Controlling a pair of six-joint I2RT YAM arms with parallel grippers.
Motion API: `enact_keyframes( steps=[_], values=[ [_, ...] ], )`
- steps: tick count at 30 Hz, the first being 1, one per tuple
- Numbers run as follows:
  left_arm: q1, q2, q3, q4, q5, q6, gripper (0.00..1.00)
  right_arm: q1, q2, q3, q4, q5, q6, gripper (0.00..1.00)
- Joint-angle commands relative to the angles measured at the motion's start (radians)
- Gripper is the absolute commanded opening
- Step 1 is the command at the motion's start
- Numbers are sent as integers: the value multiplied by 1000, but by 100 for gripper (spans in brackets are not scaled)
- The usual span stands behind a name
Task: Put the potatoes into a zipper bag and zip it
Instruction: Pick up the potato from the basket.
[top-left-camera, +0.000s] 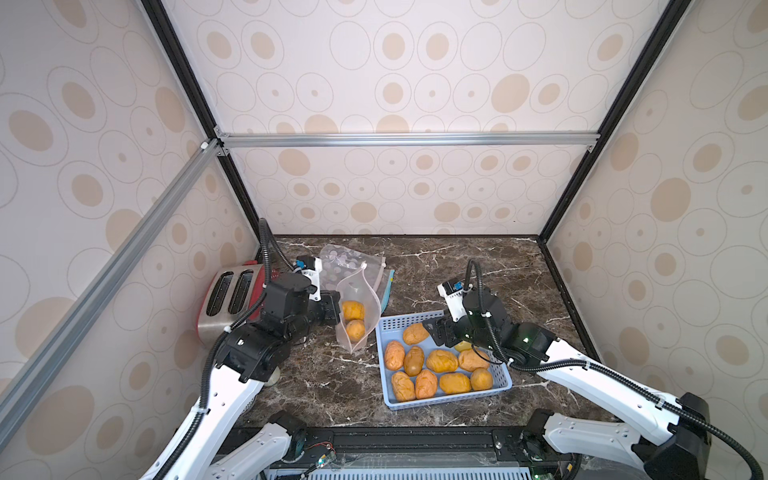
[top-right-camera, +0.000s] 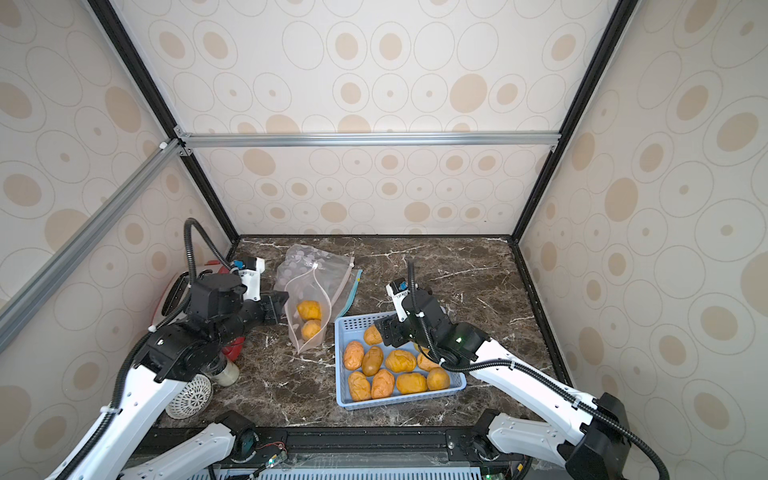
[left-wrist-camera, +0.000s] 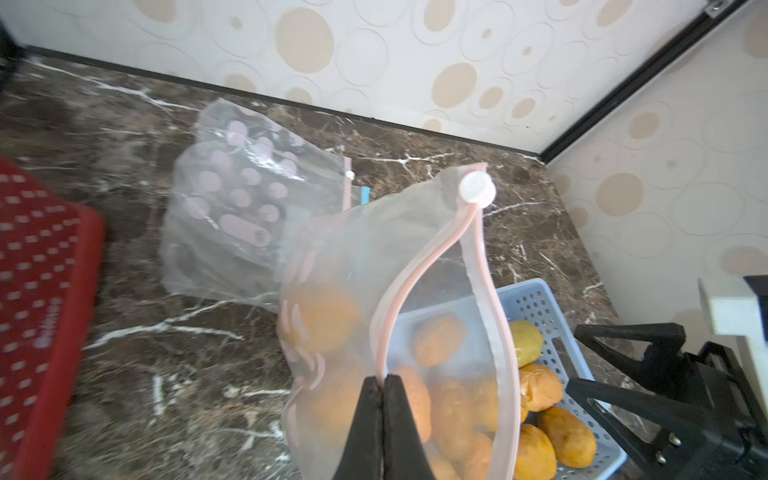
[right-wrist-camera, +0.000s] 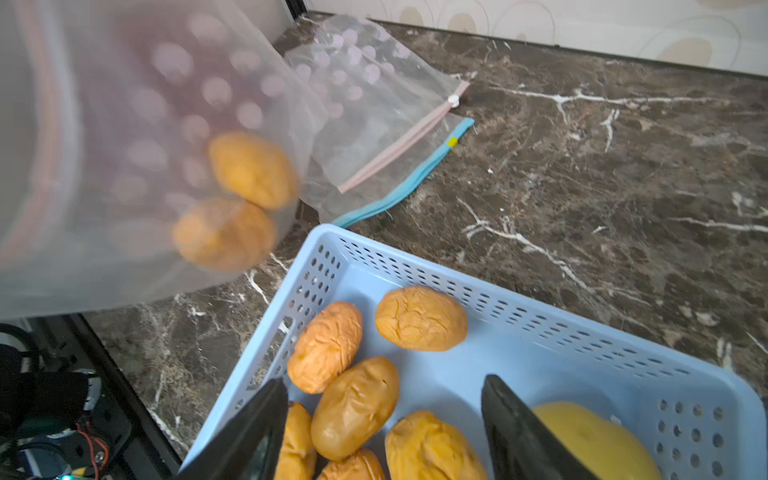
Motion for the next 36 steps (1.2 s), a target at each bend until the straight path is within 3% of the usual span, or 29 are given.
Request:
enact_keyframes(
  steps=[1,6,14,17,24,36],
  values=[
    [4,-30,73,-163,-157,58,0,1,9,-35,-39,35,26,75],
    [3,-35,43,-152,-140,68,0,-2,95,-36,-49,-3,63,75],
    [3,9,-279,198,137,61,0,-2,234,-28,-136,-172,95,70],
    [4,50,-359,299,186,50,0,-3,245,-49,-105,-217,123,69],
    [4,69,-442,391,230,69,0,3,321,-36,-34,-301,196,69],
    [7,-3,-456,393,209,81,0,14,510,79,-96,-290,222,69]
  ],
)
